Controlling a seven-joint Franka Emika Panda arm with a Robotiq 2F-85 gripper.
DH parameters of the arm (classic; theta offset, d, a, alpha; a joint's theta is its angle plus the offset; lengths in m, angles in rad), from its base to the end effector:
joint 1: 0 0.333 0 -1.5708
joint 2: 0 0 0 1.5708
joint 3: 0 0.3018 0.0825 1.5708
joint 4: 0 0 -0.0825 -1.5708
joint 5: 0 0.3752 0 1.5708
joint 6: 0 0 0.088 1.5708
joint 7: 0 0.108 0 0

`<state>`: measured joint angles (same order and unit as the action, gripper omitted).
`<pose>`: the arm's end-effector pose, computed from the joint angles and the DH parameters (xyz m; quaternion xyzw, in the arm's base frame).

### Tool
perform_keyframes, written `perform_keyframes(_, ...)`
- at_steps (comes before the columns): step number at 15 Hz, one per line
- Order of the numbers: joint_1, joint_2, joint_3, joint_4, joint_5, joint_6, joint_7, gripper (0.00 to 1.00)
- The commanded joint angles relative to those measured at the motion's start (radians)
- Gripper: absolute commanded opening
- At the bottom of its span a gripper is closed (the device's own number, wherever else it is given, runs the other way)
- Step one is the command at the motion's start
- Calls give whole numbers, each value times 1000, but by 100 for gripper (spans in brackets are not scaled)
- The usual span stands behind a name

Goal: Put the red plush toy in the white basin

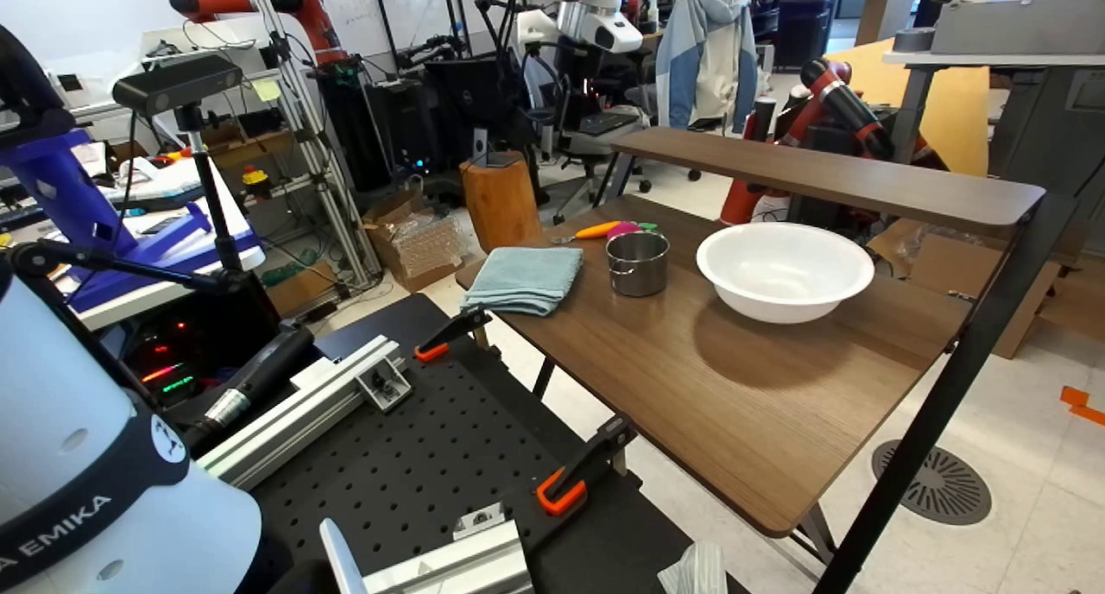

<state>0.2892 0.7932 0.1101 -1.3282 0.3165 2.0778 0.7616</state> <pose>0.6648 0.2792 0.2541 -0.9467 0.2695 0.1130 0.1353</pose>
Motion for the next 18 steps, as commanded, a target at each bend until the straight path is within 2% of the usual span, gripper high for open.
perform_keyframes(1,26,26,-47,33,-63,-12,100,100)
perform_keyframes(12,31,88,-98,-4,-165,30,278,100)
perform_keyframes(18,17,92,-113,-46,-159,77,337,100)
